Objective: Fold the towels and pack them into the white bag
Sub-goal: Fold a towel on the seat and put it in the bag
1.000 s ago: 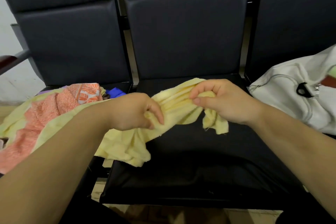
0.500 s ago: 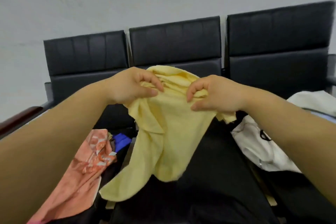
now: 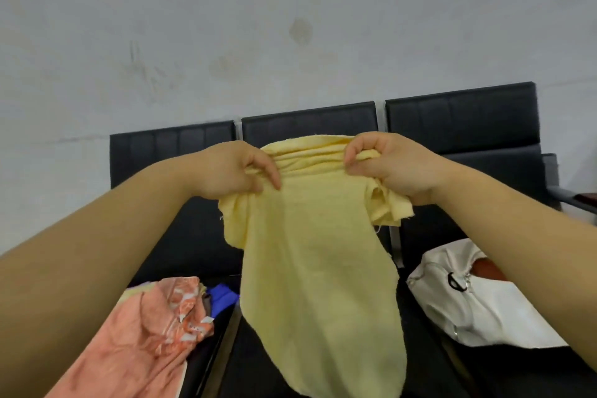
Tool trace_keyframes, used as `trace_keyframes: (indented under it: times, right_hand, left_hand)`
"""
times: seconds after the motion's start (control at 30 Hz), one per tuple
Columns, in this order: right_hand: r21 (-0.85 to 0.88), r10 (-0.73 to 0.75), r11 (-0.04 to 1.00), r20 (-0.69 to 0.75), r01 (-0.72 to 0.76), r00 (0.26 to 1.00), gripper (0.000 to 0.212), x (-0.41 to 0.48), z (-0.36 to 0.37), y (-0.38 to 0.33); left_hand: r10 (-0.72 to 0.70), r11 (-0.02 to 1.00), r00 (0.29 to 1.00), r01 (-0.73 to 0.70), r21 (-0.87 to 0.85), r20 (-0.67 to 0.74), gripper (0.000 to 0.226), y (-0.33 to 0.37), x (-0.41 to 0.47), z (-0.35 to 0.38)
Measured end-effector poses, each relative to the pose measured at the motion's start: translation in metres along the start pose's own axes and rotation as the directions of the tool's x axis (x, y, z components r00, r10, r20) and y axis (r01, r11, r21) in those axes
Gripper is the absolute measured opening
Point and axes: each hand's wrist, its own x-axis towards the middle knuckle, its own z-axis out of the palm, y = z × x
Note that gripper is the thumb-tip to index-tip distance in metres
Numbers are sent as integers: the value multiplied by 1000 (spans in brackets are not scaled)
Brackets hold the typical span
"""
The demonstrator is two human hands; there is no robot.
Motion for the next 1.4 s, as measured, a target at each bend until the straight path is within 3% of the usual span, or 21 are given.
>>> trace_keyframes:
  times: [0.07,0.17,0.27,0.33,0.43,0.53,0.67,0.77,0.87,1.1,1.27,1.4]
  right_hand:
    - [8,10,1000,75,-11,997,14,-5,-1,1]
    - [-166,15,986,255,28,967,20,-9,-5,8]
    - [-426,116,904,323,35,939,22,-6,-8,18]
    - [-524,153,851,305,32,940,18,1,-9,26]
    - [-493,152,870,292,13,944,17,15,-9,41]
    - [-453,141,892,286,4,948,19,34,-7,56]
    - [-494,133,870,263,15,956,24,72,-4,74]
    - [-570,100,820,212,40,972,26,106,-4,84]
    - [-597,67,801,139,30,988,28,139,-10,85]
    - [-701,-188,699,8,140,982,35,170,-30,64]
    - [-713,-173,675,100,192,980,32,129,-8,107]
    - [-614,20,775,259,149,966,33,75,37,184]
  left_hand:
    - [-5,995,999,1,-104,-42,28,-6,-1,4]
    - [-26,949,999,10,-316,-44,22,-17,-3,11]
    - [-9,925,999,27,-378,52,15,-24,-4,16]
    - [6,918,987,58,-393,161,26,-28,-4,20]
    - [49,938,964,46,-345,261,34,-38,1,26]
    - [32,914,979,54,-402,204,35,-56,15,31]
    - [-55,977,972,101,-191,230,32,-78,46,43]
    - [-85,994,981,94,-47,176,33,-94,77,40]
    - [-79,996,996,77,51,50,36,-104,106,23]
    - [25,963,973,38,267,-229,44,-110,131,-15]
    - [48,947,993,-11,320,-108,44,-111,94,45]
    - [-13,993,990,-4,118,141,46,-129,58,138]
